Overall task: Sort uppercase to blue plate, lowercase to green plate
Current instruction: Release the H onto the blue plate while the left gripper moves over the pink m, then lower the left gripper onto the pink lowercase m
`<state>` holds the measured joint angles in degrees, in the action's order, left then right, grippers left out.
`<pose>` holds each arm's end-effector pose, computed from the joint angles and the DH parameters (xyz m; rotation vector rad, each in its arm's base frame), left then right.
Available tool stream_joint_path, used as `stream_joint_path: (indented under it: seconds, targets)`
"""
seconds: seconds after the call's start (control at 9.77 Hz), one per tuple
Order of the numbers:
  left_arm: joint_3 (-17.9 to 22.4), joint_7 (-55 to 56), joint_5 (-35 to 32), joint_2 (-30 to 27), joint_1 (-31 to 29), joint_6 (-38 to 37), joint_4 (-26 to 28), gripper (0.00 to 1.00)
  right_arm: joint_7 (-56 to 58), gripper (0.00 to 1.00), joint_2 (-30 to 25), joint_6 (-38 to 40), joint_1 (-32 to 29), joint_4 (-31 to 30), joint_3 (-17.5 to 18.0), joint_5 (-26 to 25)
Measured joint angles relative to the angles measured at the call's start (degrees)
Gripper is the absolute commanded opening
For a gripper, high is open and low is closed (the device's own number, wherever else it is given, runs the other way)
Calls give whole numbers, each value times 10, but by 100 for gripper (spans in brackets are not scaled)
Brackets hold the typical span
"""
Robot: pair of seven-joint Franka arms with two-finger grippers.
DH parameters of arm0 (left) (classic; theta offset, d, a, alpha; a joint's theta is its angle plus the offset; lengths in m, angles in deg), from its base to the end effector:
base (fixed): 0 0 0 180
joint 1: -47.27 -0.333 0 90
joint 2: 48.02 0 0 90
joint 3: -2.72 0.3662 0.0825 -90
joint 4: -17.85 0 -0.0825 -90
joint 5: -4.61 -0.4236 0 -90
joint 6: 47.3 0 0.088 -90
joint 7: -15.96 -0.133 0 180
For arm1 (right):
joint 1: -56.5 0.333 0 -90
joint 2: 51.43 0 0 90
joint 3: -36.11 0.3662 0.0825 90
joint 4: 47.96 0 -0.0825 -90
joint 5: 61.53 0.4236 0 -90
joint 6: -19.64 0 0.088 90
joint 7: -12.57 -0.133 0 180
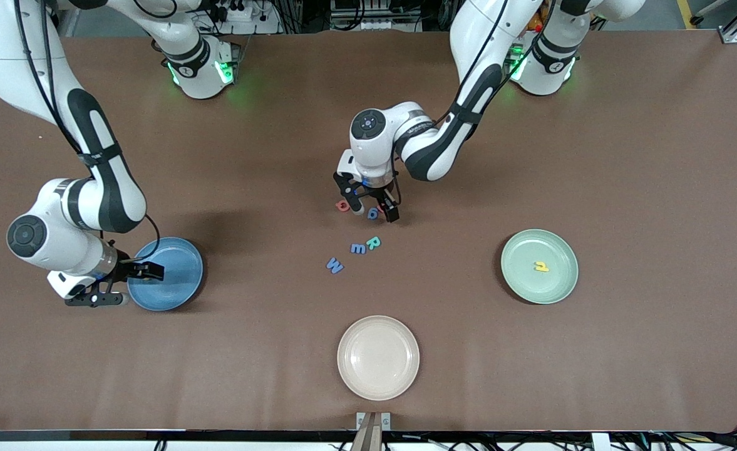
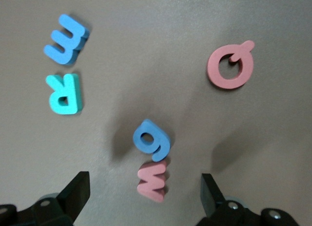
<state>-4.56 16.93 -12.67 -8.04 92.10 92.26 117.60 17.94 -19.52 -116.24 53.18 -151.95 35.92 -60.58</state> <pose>0.4550 -0.5635 0.1610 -2.5992 1.5799 -0.0896 0.7043 -0.0426 0.2204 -3.1316 -0.0330 -0.0007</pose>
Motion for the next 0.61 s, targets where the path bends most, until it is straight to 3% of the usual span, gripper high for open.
stream_joint_path:
  seconds: [0.61]
  targets:
    - [-3, 0, -1, 7, -13, 66, 28, 100, -8, 100, 0, 4, 10, 0, 1, 0]
